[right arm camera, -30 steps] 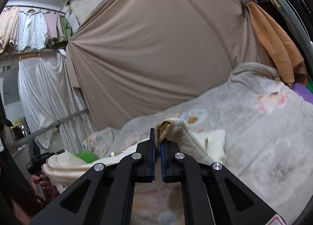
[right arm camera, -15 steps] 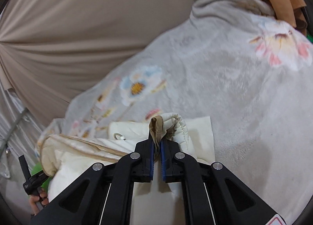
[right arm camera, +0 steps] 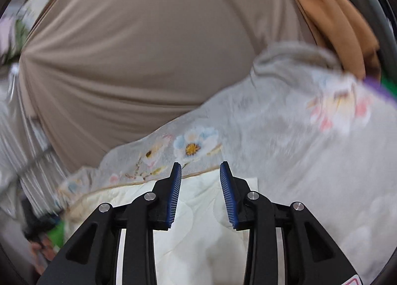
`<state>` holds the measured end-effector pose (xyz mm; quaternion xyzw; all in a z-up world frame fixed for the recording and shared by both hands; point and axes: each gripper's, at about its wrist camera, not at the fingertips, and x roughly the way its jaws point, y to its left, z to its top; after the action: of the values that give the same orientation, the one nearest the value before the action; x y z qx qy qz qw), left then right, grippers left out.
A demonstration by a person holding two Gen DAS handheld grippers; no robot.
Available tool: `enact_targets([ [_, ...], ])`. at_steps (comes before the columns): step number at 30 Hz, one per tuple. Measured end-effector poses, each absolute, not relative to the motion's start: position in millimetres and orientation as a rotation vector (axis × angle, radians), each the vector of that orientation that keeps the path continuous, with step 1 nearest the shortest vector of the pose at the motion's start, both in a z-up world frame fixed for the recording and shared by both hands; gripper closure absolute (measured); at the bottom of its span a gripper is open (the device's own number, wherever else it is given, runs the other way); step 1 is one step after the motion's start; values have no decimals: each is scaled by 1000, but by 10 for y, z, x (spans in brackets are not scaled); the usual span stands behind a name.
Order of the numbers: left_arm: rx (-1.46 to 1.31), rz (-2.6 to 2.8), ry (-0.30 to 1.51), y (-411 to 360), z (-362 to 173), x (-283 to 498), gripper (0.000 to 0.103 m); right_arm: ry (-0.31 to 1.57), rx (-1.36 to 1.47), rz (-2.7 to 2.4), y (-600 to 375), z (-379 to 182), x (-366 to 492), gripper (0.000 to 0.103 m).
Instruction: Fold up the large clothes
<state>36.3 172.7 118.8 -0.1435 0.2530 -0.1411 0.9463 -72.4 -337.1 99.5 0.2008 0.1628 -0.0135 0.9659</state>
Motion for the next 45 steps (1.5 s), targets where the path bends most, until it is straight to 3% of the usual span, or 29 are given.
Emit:
enact_targets([
  [5, -48, -350, 461, 845, 1304, 101, 34, 486, 192, 225, -2091, 839, -382, 70],
  [11, 125, -344, 722, 95, 357, 550, 36, 648, -58, 256, -1274, 232, -101, 81],
  [18, 108, -167, 702, 863, 228, 618, 29, 674, 55, -78, -2741, 65, -341, 81],
  [20, 74, -142, 714, 1166, 186, 595, 31, 678, 136, -154, -3171, 20, -509, 84],
  [21, 28, -159, 732, 1295, 191, 592, 32, 682, 205, -164, -3383, 17, -620, 95],
  [23, -38, -126, 744, 1474, 282, 617, 33, 668, 286, -220, -3597, 79, -732, 64],
  [25, -99, -150, 720, 1548, 457, 665, 28, 616, 351, -201, -3716, 243, -777, 63],
  [26, -144, -172, 720, 1573, 541, 739, 17, 588, 380, -176, -3748, 337, -755, 63],
  [28, -229, -201, 736, 1580, 614, 917, 5, 548, 425, -138, -3762, 520, -576, 58],
  [29, -257, -205, 767, 1565, 603, 1049, 5, 536, 442, -116, -3787, 584, -444, 51],
  [30, -269, -200, 801, 1532, 565, 1177, 5, 537, 448, -102, -3786, 611, -356, 37],
  [31, -278, -204, 830, 1496, 517, 1273, 5, 550, 456, -101, -3799, 611, -162, 33],
  [34, -314, -200, 918, 1418, 321, 1525, 5, 660, 484, -69, -3840, 436, 333, 33],
  [36, -336, -192, 945, 1407, 226, 1589, 10, 745, 483, -82, -3824, 230, 581, 34],
  [37, -340, -195, 947, 1408, 208, 1599, 21, 777, 469, -83, -3787, 153, 677, 57],
  [39, -311, -193, 922, 1409, 258, 1563, 52, 775, 451, -69, -3693, 145, 721, 89],
  [40, -300, -207, 895, 1418, 334, 1503, 85, 708, 432, -52, -3621, 266, 638, 92],
  [41, -327, -239, 871, 1459, 420, 1464, 93, 619, 410, -21, -3546, 435, 504, 93],
  [45, -344, -279, 642, 1564, 1017, 1013, 94, 280, 362, 139, -3323, 1104, -121, 94],
])
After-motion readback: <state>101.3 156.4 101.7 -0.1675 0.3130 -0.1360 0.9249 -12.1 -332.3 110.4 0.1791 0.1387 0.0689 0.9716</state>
